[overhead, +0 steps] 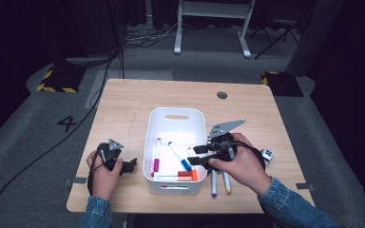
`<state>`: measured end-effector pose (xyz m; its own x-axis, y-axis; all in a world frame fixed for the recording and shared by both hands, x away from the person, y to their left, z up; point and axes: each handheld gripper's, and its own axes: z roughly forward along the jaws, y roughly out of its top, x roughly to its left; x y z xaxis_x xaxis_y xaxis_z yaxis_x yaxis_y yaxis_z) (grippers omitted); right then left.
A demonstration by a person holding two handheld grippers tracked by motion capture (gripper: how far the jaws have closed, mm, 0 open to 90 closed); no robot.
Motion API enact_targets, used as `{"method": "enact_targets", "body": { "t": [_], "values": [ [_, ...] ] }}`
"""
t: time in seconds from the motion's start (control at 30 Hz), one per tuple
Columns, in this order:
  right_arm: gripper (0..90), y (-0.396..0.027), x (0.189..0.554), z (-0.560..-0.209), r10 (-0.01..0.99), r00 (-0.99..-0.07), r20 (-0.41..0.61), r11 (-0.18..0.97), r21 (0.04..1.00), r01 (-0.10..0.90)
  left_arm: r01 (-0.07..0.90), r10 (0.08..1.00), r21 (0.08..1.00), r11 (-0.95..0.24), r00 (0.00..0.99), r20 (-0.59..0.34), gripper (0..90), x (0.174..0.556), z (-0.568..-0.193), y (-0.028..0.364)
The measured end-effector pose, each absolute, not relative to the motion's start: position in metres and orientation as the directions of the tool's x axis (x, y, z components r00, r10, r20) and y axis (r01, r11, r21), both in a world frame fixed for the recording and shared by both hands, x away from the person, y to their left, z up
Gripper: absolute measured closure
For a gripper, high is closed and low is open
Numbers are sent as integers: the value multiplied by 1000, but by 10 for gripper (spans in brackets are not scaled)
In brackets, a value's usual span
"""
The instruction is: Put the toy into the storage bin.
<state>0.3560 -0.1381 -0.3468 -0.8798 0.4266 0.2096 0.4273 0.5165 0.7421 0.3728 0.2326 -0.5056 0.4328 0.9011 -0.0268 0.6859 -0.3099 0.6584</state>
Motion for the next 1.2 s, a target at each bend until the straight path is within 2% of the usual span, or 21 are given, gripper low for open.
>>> {"method": "enact_targets", "body": {
  "t": [0.33,0.6,0.97,1.2],
  "values": [
    [513,-176,356,-349,507,-848,156,486,761,430,687,901,658,-308,432,-29,0,373,-506,233],
    [513,-201,357,-369,580,-803,137,501,717,484,686,901,658,-310,432,-27,1,373,-506,233],
    [521,-247,368,-421,718,-687,115,515,577,634,685,901,659,-310,433,-25,1,373,-506,233],
    [575,-270,378,-455,779,-621,85,511,486,709,685,901,659,-310,433,-26,1,373,-506,233]
  ]
}}
